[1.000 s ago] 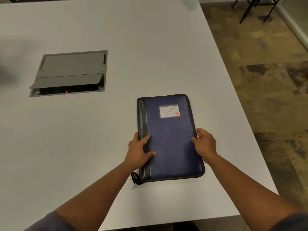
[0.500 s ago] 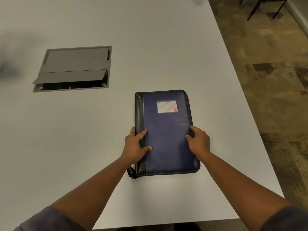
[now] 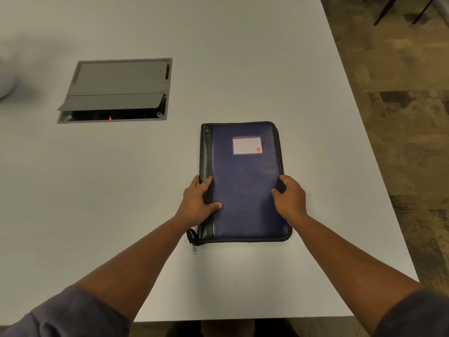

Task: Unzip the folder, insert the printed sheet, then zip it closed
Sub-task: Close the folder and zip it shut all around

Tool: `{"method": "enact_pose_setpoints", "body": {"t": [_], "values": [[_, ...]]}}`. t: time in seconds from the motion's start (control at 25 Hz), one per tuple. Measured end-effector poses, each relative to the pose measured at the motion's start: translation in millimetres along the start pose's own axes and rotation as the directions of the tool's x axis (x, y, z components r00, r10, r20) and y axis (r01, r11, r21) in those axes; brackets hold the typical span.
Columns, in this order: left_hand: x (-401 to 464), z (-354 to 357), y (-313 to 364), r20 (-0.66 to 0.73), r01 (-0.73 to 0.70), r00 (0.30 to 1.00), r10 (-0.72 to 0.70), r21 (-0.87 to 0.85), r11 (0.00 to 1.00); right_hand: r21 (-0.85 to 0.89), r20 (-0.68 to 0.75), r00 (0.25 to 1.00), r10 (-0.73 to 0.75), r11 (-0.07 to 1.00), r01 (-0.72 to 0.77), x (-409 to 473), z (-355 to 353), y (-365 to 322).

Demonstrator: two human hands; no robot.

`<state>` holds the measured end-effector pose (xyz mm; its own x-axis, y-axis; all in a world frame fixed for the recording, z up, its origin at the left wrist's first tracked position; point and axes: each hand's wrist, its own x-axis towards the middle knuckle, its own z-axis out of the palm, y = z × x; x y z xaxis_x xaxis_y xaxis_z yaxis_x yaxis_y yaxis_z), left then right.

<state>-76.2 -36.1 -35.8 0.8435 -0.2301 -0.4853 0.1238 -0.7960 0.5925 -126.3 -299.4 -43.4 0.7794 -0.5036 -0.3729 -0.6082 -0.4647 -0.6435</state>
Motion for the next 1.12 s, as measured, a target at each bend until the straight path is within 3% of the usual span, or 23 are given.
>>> {"method": "enact_pose_setpoints", "body": {"t": [0.12,0.2,0.28,0.48,0.64,1.12], "values": [[-21.8,-3.4,-17.5,-0.064,-0.046,0.997,0.041,-0.088,0.995,-0.109,-0.128,0.961,-0.246,0.966,0.232,-34.3,8.2,-0.6],[-41.9,-5.0,-34.7,-0.077,-0.042,0.997,0.029,-0.161,0.986,-0.075,-0.081,0.915,-0.394,0.918,0.389,-67.7,22.4,0.6],[-60.8,-6.2,-53.0,-0.060,-0.070,0.996,0.063,-0.137,0.988,-0.020,0.042,0.901,-0.431,0.902,0.432,-100.7,39.7,1.7],[-85.6,-12.1,-80.5,0.040,-0.322,0.947,0.320,0.062,0.945,0.059,0.311,0.891,-0.331,0.942,0.330,-154.0,85.9,3.1],[-87.2,-9.9,-86.0,0.134,-0.332,0.942,0.308,0.224,0.917,-0.051,0.446,0.872,-0.199,0.968,0.247,-173.7,116.9,3.5],[-82.1,-9.5,-90.1,0.258,-0.252,0.942,0.213,0.129,0.959,-0.128,0.280,0.957,-0.075,0.985,0.115,-189.6,147.3,-20.9]]}}
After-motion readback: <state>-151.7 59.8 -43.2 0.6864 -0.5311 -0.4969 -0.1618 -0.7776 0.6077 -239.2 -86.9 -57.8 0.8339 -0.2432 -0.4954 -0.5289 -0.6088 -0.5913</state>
